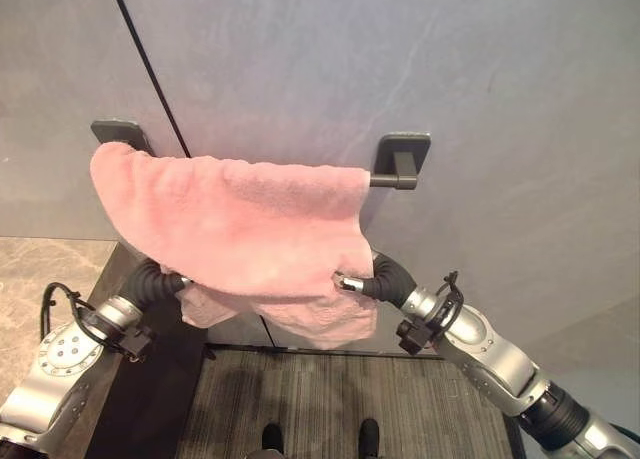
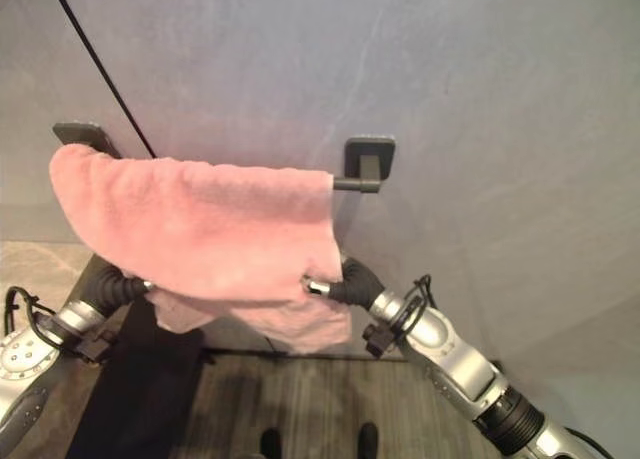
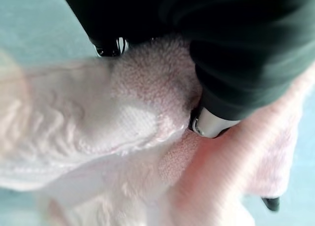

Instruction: Put brush and paste in cup on sink, flatten towel.

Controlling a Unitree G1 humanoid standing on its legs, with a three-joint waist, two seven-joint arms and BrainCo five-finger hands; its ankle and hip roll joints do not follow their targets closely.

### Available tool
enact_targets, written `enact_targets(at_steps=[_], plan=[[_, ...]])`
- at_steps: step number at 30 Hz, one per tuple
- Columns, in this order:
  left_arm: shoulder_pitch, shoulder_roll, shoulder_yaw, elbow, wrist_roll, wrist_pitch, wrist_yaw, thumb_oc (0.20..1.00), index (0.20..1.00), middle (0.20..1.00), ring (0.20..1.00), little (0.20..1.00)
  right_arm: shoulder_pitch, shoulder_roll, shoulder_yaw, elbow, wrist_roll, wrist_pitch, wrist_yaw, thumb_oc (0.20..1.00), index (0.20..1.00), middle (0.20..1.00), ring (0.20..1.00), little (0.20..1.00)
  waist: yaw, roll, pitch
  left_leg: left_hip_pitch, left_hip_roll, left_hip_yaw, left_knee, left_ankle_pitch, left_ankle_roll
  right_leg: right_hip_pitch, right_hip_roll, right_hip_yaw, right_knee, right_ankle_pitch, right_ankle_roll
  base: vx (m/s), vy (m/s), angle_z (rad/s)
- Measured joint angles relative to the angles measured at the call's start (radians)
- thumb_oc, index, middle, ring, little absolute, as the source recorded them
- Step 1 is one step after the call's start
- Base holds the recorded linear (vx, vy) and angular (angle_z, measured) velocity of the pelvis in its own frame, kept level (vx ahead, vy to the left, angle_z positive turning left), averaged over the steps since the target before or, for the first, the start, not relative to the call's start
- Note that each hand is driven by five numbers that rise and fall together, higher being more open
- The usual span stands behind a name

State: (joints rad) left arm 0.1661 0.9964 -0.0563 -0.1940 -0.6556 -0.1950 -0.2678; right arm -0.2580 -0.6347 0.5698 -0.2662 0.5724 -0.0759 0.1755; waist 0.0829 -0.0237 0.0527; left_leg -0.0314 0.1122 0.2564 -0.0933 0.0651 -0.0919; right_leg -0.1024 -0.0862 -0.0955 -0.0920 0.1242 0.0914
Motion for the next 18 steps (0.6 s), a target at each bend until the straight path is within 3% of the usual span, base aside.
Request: enact_targets(at_steps=[4,8,13,16,18], plan=[[-0.029,0.004,0.004,-0.028,0.005,0.004,0.007,0.2,0.2,0.2,0.2,0.2,-0.004,0.027,-0.007,-0.006,-0.007,0.0,-0.024,0.2,0.2,0.2,0.2,0.2,-0.007,0.0,0.0,0.01,0.0,0.001,0.0,-0.001,0.001,0.009,0.0,0.0,0.004,0.003,-0.004,0.0,0.0,0.0],[-0.029,-0.065,0.049,-0.077,-0.016,-0.002,-0.001,0.2,0.2,0.2,0.2,0.2,-0.001,0.04,-0.052,-0.035,-0.005,-0.027,-0.023,0.2,0.2,0.2,0.2,0.2,-0.016,0.002,0.001,0.021,0.0,0.002,0.0,-0.003,0.003,0.019,0.0,0.0,0.004,-0.002,-0.001,0.0,0.0,0.0],[-0.046,-0.233,0.082,-0.092,-0.129,-0.013,-0.032,0.2,0.2,0.2,0.2,0.2,0.013,0.058,-0.088,-0.064,0.023,-0.063,0.002,0.2,0.2,0.2,0.2,0.2,-0.018,0.007,0.0,0.031,-0.001,-0.001,0.0,-0.006,0.003,0.032,-0.001,0.0,-0.004,-0.01,-0.001,0.0,-0.001,0.01],[-0.042,-0.195,0.081,-0.094,-0.129,-0.013,-0.052,0.2,0.2,0.2,0.2,0.2,0.029,0.059,-0.102,-0.077,0.043,-0.084,0.027,0.2,0.2,0.2,0.2,0.2,-0.02,0.013,-0.001,0.031,-0.001,-0.001,0.0,-0.007,0.004,0.031,-0.002,0.0,-0.004,-0.011,-0.004,0.0,0.0,0.0],[-0.034,-0.051,0.06,-0.091,-0.064,-0.016,-0.051,0.2,0.2,0.2,0.2,0.2,0.051,0.058,-0.097,-0.064,0.041,-0.083,0.025,0.2,0.2,0.2,0.2,0.2,-0.022,0.026,-0.009,0.031,-0.002,-0.001,0.0,-0.008,0.005,0.032,-0.003,-0.001,-0.002,-0.006,-0.005,0.0,0.0,0.0]])
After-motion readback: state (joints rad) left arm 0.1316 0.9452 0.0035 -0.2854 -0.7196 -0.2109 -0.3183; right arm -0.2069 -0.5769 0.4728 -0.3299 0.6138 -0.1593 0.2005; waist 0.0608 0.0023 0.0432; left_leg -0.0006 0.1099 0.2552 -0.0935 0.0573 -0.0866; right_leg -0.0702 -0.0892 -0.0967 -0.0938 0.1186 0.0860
